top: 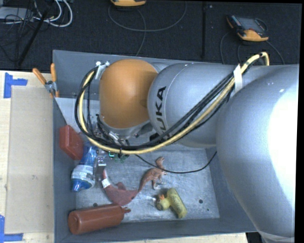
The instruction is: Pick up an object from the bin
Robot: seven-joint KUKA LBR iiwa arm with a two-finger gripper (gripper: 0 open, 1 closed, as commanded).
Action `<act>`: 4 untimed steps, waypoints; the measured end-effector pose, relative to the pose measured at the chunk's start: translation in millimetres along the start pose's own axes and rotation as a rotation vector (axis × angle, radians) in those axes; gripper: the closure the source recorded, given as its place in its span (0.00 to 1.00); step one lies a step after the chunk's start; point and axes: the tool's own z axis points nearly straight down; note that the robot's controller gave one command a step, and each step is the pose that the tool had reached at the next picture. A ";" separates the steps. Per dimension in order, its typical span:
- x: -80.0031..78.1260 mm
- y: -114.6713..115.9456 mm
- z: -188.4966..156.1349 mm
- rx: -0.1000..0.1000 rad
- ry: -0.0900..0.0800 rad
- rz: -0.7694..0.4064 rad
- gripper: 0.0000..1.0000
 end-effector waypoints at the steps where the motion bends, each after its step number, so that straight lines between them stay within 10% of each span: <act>1: -2.2 -1.2 -4.9 -0.002 -0.008 0.004 0.00; 3: -10.0 -0.9 93.4 0.004 0.000 -0.459 0.00; 4: -3.9 7.8 45.2 0.001 -0.009 -0.721 0.00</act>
Offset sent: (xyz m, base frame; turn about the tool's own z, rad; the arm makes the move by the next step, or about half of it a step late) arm 0.0084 0.0001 -0.0925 -0.5141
